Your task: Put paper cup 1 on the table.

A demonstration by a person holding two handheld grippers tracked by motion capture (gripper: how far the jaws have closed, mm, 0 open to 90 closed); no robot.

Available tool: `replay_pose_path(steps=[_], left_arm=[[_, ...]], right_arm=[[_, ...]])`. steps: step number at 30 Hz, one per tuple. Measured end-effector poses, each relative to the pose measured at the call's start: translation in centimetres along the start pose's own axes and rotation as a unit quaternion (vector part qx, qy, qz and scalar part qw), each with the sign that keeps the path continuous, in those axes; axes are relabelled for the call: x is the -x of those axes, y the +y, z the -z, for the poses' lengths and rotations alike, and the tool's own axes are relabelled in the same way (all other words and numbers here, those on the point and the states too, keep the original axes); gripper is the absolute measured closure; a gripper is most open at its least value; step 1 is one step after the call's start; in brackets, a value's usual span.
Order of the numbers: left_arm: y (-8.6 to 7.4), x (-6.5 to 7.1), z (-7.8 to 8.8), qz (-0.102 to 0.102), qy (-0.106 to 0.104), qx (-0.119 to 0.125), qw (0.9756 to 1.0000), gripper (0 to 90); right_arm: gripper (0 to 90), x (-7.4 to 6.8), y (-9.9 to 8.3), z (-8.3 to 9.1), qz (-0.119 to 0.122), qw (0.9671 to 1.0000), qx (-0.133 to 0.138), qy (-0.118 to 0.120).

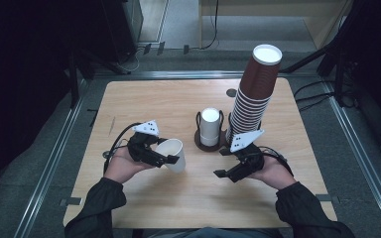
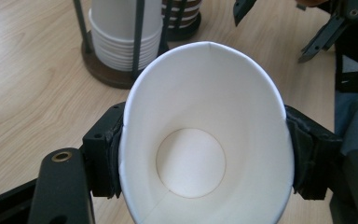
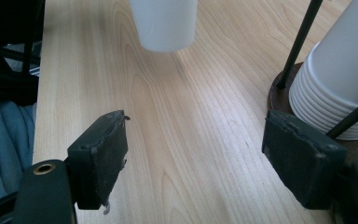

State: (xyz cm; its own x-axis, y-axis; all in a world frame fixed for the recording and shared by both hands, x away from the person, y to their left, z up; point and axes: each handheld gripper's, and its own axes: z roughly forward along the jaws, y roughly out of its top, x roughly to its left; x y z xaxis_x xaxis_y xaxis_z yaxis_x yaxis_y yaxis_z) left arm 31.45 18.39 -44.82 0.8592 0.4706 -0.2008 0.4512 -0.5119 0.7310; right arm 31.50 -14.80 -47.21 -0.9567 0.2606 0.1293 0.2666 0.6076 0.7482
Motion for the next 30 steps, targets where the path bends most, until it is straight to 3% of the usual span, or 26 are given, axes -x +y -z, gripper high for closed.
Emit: replay_pose_path(steps=[10,30], left_arm=[[-1.4,-1.6,1.9,0.024,0.031,0.004,0.9992,26.8],[-3.7,-4.8,3.7,0.047,0.085,-0.003,0.9953,25.1]], right_arm=[[22.8,0.6,-0.1,-0.7,-0.003,0.9997,-0.021,0.010],[23.1,0.8,-0.2,-0.6,-0.013,0.9998,-0.016,0.009]])
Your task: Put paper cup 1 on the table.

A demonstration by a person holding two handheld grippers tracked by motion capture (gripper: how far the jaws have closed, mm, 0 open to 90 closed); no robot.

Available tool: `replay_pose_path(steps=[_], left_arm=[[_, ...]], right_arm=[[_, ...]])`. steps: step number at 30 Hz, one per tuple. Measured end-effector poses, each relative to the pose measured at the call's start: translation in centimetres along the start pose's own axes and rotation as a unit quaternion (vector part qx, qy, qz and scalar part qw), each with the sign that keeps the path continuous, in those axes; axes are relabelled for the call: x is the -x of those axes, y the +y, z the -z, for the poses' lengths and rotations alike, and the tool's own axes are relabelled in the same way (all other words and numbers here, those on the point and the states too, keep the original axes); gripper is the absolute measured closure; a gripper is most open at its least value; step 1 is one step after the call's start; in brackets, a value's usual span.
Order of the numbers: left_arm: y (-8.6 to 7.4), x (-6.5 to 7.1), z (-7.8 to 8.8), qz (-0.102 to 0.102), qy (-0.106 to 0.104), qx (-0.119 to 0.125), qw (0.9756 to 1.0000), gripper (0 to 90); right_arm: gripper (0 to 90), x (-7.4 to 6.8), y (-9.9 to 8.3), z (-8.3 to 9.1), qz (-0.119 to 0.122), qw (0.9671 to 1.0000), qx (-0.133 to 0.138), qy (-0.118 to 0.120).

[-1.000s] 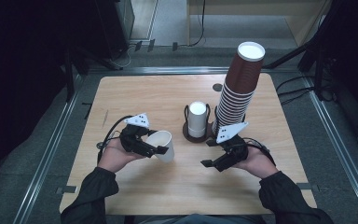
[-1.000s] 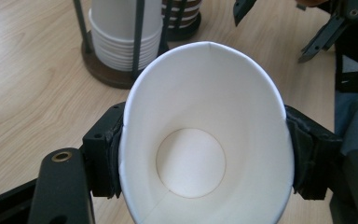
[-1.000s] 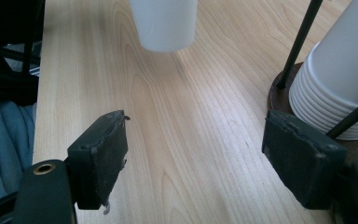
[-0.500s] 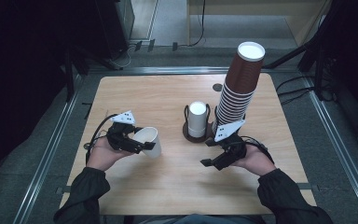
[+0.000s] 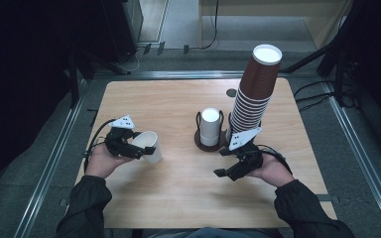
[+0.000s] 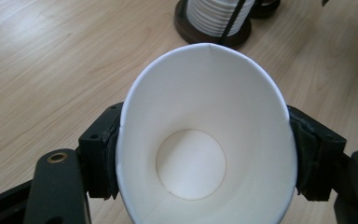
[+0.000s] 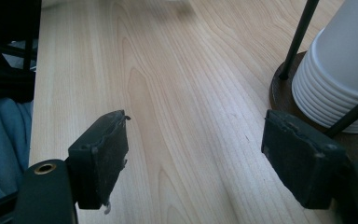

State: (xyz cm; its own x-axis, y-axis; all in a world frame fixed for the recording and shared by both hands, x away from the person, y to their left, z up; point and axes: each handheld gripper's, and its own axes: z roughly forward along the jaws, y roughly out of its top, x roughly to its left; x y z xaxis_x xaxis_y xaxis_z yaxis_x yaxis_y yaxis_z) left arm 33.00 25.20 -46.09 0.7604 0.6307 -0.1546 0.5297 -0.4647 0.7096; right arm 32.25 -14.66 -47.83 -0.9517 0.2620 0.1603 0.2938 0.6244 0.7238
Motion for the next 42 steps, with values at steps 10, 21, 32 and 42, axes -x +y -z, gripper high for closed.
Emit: replay_pose_path(steps=[10,21,32,42], left_arm=[[-0.9,-2.2,0.5,0.017,0.024,0.001,0.9996,24.7],[-1.2,-4.7,0.7,0.032,0.061,0.006,0.9976,24.7],[-1.6,-6.1,0.4,0.050,0.107,-0.007,0.9930,22.9],[-2.0,-6.4,0.0,0.052,0.116,-0.021,0.9916,19.6]], right_arm=[[23.1,0.0,-0.3,0.2,-0.003,1.0000,0.005,0.003],[23.1,-0.2,-0.5,0.1,-0.007,1.0000,-0.004,0.004],[23.1,-0.2,-1.0,0.4,-0.013,0.9999,-0.004,-0.004],[23.1,-0.2,-1.2,0.5,-0.015,0.9998,-0.005,-0.006]])
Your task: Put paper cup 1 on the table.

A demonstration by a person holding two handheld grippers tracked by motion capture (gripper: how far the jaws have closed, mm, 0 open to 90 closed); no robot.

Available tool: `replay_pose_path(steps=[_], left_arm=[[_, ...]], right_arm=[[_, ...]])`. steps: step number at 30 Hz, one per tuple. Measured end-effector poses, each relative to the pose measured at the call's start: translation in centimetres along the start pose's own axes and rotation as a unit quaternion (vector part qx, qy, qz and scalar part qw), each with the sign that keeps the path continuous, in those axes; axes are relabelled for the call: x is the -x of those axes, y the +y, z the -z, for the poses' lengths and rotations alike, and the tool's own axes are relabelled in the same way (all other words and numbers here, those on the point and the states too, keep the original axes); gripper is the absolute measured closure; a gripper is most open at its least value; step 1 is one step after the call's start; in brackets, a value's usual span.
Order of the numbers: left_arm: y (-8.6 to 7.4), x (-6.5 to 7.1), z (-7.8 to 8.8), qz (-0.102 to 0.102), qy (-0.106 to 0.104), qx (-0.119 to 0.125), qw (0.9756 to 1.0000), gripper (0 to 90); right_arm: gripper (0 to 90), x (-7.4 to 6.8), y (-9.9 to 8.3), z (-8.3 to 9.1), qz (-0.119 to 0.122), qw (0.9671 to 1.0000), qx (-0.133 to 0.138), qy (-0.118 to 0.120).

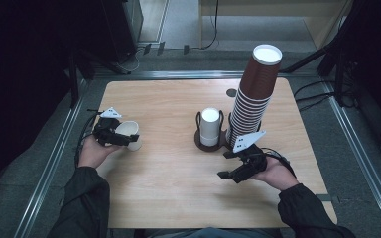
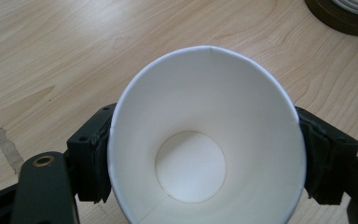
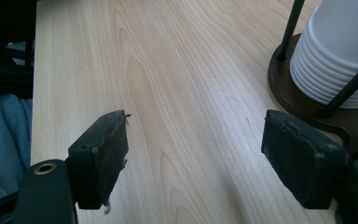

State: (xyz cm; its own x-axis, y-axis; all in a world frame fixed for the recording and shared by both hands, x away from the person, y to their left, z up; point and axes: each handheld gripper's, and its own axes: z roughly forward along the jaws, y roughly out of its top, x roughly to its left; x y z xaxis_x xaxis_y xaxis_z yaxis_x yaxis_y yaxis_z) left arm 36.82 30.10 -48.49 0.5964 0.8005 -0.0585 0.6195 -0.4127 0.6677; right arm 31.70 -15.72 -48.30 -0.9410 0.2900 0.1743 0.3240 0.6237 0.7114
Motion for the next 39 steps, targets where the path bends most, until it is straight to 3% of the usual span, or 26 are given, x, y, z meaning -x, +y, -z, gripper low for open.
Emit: replay_pose_path(steps=[6,13,16,23,25,30,34,39], left_arm=[[0.0,0.0,-0.1,0.006,0.002,-0.004,1.0000,14.6],[0.1,0.0,0.1,0.016,-0.019,0.004,0.9997,9.2],[0.2,-0.2,0.3,0.032,-0.035,0.005,0.9989,0.0],[0.5,-0.2,1.6,0.041,-0.042,0.012,0.9982,0.0],[0.6,-0.3,1.8,0.051,-0.054,0.018,0.9971,0.0],[1.0,-0.3,2.8,0.054,-0.048,0.021,0.9972,0.0],[1.5,0.1,3.8,0.048,-0.052,0.013,0.9974,0.0],[2.1,0.8,4.8,0.054,-0.065,0.016,0.9963,0.0]], right_arm=[[23.1,0.0,0.0,0.0,0.001,1.0000,0.000,0.001],[23.1,0.0,0.0,-0.1,0.002,1.0000,0.000,0.000],[23.1,0.0,0.0,0.0,0.002,1.0000,0.000,0.000],[22.8,0.1,0.1,0.0,0.004,1.0000,0.000,0.004],[22.8,0.1,0.1,0.0,0.005,1.0000,-0.001,0.004],[22.8,0.2,0.1,0.4,0.003,1.0000,-0.001,0.006],[22.1,0.3,0.1,0.7,0.008,0.9999,0.004,0.012],[20.8,0.3,0.3,1.1,0.009,0.9998,-0.007,0.018]])
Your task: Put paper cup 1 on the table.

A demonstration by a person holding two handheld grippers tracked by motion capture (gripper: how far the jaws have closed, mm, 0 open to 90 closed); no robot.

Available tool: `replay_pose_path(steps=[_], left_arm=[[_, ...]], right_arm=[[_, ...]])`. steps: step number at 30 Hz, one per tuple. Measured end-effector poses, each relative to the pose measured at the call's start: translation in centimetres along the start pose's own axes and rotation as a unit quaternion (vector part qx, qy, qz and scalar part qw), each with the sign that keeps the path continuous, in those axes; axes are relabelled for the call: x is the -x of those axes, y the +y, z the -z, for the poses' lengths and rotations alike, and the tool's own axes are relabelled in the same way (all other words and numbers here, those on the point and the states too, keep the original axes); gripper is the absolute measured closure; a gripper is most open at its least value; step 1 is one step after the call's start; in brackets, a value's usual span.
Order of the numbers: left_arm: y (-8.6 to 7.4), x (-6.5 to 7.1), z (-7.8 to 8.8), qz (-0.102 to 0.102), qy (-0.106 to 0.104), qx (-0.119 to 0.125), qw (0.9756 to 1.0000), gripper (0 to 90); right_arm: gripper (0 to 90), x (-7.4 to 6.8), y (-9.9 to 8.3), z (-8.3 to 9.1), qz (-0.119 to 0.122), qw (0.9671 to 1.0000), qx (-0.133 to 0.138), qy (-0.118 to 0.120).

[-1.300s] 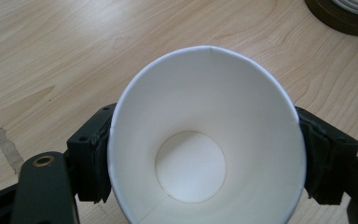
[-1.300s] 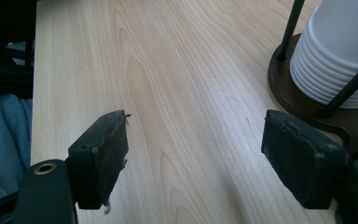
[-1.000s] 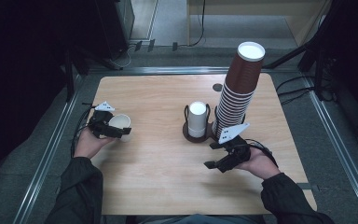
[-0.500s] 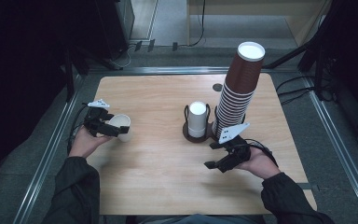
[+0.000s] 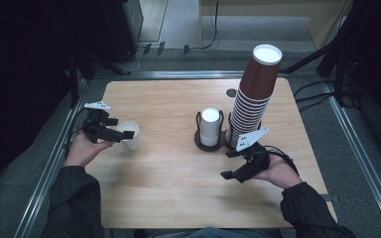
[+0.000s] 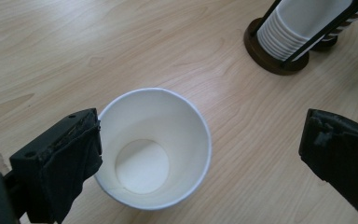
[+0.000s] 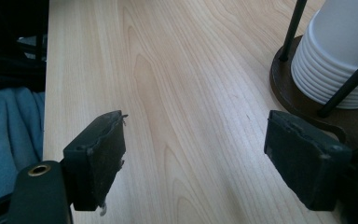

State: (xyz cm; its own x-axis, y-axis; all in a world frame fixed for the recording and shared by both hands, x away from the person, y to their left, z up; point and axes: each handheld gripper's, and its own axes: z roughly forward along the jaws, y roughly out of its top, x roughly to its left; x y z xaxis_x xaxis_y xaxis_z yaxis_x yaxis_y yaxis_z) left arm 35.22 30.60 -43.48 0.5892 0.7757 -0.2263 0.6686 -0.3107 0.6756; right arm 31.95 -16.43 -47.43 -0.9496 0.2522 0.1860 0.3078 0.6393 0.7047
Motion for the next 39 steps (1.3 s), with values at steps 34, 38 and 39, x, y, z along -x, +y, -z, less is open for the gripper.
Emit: replay_pose_path(steps=[34,38,39], left_arm=[[0.9,9.1,-4.1,-0.051,-0.098,-0.003,0.9939,14.5],[0.7,9.8,-4.7,-0.058,-0.092,-0.009,0.9940,15.4],[0.6,10.0,-4.9,-0.055,-0.092,-0.007,0.9942,15.4]], right_arm=[[24.6,0.7,-1.3,5.7,-0.031,0.9984,0.016,-0.045],[24.2,1.1,-0.9,7.0,-0.046,0.9972,0.016,-0.056],[24.0,1.2,-0.8,7.2,-0.044,0.9973,0.014,-0.058]])
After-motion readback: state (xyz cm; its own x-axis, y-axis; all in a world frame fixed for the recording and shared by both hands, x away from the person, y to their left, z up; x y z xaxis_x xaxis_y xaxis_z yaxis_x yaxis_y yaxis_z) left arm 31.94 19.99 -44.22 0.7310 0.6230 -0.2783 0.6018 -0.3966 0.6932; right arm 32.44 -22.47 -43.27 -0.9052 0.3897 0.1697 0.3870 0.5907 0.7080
